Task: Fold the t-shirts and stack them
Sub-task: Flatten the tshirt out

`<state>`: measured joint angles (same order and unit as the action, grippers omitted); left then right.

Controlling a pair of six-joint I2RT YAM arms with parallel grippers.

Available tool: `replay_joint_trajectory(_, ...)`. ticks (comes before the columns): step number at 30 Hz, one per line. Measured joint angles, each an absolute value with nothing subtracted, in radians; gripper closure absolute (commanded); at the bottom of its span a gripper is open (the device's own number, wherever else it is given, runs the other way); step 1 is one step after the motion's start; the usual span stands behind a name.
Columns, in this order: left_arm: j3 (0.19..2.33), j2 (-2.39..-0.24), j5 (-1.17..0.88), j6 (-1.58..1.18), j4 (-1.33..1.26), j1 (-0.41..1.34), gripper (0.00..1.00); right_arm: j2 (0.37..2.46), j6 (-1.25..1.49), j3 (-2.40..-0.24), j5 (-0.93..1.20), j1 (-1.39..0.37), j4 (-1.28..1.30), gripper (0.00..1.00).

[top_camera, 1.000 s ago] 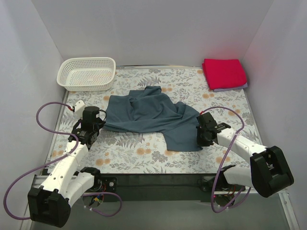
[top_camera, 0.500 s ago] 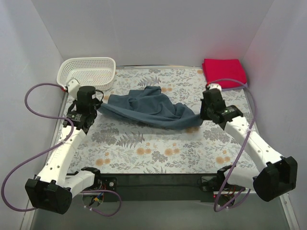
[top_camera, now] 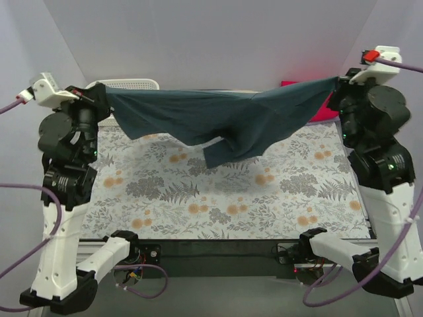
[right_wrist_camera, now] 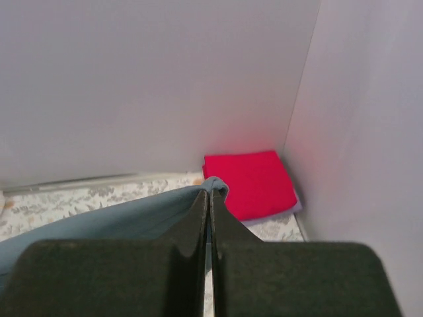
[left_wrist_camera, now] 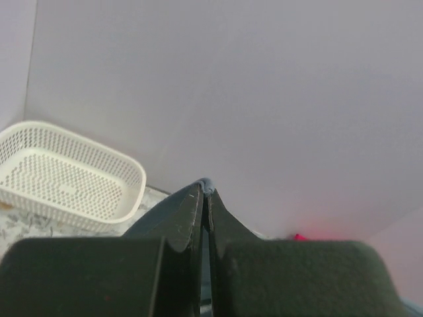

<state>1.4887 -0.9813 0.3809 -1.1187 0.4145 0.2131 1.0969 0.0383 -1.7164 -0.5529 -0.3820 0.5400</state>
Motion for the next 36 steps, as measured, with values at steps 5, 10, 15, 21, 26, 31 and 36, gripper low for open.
replay_joint_trajectory(5,1.577,-0.801,0.262,-1.024,0.371,0.213,1.0,0.962,-0.128,-1.83,-0.476,-0.382,0.477,0.99)
replay_joint_trajectory(10,1.771,-0.773,0.195,-0.999,0.383,0.213,1.0,0.934,-0.245,-2.019,-0.405,-0.382,0.434,0.99)
replay_joint_trajectory(15,1.819,-0.813,0.175,-0.998,0.426,0.213,1.0,0.967,-0.312,-2.09,-0.368,-0.382,0.409,0.99)
replay_joint_trajectory(21,1.677,-0.929,0.236,-0.991,0.429,0.213,1.0,1.072,-0.371,-2.036,-0.369,-0.382,0.386,0.99)
replay_joint_trajectory(26,1.474,-1.112,0.318,-0.974,0.361,0.213,1.0,1.201,-0.411,-1.831,-0.407,-0.379,0.303,0.99)
replay_joint_trajectory(31,1.348,-1.409,0.397,-0.942,0.263,0.197,1.0,1.434,-0.434,-1.666,-0.412,-0.347,0.209,0.99)
replay_joint_trajectory(36,1.321,-1.706,0.43,-0.934,0.173,0.15,1.0,1.707,-0.437,-1.572,-0.373,-0.294,0.133,0.99)
